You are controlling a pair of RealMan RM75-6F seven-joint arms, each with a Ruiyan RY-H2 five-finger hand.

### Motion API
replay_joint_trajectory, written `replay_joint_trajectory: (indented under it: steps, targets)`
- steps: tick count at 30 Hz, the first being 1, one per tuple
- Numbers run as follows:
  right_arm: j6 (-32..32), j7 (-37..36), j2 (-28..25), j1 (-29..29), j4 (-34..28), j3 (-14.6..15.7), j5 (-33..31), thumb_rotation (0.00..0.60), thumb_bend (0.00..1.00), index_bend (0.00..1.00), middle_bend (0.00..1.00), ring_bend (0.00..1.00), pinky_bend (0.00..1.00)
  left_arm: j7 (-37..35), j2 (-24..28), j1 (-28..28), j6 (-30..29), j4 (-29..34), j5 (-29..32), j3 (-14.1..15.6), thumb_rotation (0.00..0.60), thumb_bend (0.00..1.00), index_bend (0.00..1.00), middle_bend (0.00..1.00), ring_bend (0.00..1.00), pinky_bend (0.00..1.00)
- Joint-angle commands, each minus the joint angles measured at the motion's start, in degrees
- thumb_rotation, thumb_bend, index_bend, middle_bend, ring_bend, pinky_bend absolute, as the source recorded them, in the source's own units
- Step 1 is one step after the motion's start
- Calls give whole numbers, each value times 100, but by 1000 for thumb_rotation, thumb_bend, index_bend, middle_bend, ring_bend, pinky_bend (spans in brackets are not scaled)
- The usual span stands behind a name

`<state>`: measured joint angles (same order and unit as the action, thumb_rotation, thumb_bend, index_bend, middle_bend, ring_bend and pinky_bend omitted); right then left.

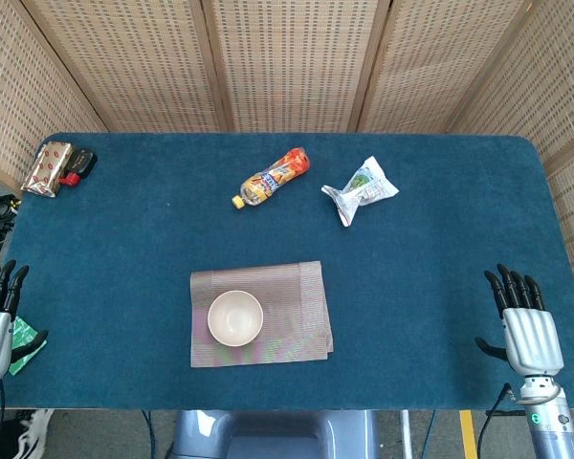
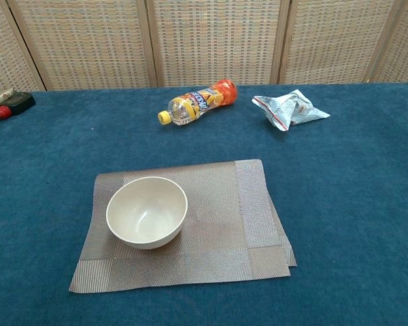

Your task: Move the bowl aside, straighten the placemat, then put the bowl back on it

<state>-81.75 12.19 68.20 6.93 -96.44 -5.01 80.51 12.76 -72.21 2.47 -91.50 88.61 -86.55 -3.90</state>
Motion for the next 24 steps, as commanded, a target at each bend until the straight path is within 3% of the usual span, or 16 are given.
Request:
replay_joint_trajectory:
  steps: [1,24]
  targets:
    - [-26,-19,3,-5,3,1,31,600,156,0,0,0,0,4,-2,-1,-1,2,-4,4,600,90,0,0,0,0]
    - [-242,-139,7,-78,18,28,264,600,156,0,0,0,0,99,-75,51,71,-2,-113,72,600,89,0,0,0,0]
